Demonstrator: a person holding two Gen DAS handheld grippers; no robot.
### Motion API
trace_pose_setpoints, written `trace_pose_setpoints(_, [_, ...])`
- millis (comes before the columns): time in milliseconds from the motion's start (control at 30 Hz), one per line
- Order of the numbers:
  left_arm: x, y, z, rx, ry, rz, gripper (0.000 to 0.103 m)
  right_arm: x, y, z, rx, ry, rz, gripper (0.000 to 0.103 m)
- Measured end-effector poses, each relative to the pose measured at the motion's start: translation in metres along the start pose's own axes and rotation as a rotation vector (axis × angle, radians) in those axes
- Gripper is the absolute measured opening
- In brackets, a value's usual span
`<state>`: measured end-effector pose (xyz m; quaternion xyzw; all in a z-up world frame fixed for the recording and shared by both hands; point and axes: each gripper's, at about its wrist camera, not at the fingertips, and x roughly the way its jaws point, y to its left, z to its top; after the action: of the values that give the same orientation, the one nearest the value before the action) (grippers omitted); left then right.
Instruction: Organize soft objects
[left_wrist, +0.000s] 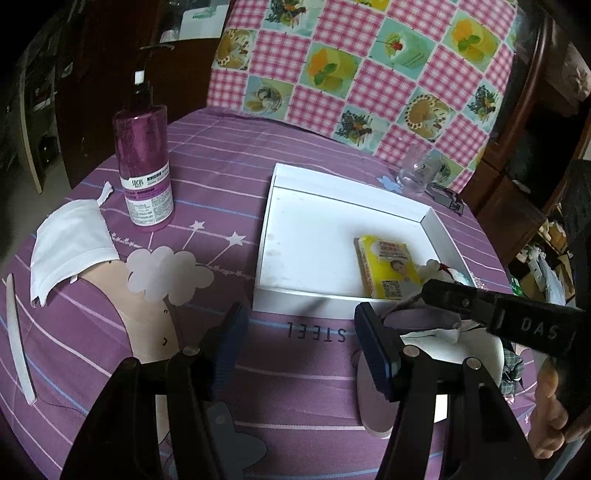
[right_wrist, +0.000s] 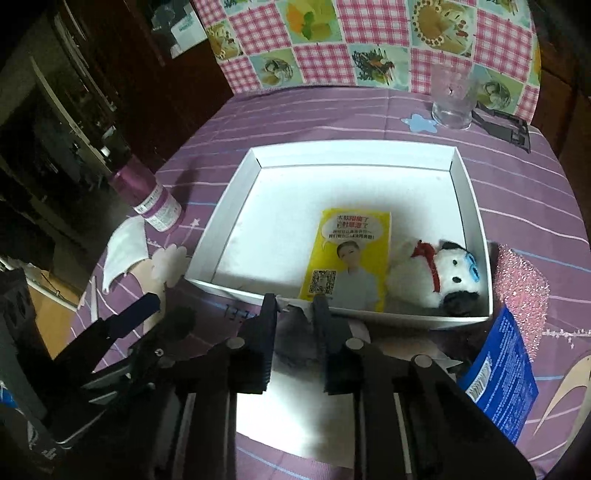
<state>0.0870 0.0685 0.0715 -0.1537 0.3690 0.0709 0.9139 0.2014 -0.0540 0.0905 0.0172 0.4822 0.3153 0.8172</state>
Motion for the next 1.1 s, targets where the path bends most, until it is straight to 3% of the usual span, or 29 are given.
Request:
trace_pose_setpoints(300, [-0.008,-0.008,0.000,0.034,-0.051,-0.085,0.060,-0.032,-0.008,0.004,0.031,-0.078,0.022,0.021])
trace_pose_setpoints(467, [-0.007,-0.016,-0.004,0.060,-0.037,-0.138,0.066,-0.043,-0.014,0.006,0.049,-0.104,0.017,0.021])
trace_pose_setpoints(733, [-0.004,-0.026,-0.001,0.097,-0.032,-0.140,0.066,-0.063,-0.026,0.008,0.073,-0.148,0.030,0.021])
trace_pose_setpoints(1000, [0.008,-0.040,0.025,0.056,0.114,-0.200,0.066,-0.076,-0.051,0.009,0.146,-0.168,0.049,0.021])
trace_pose_setpoints(1100, [0.016,-0.058,0.038,0.089,0.210,-0.159,0.066,-0.082,-0.058,0.009,0.163,-0.178,0.078,0.021])
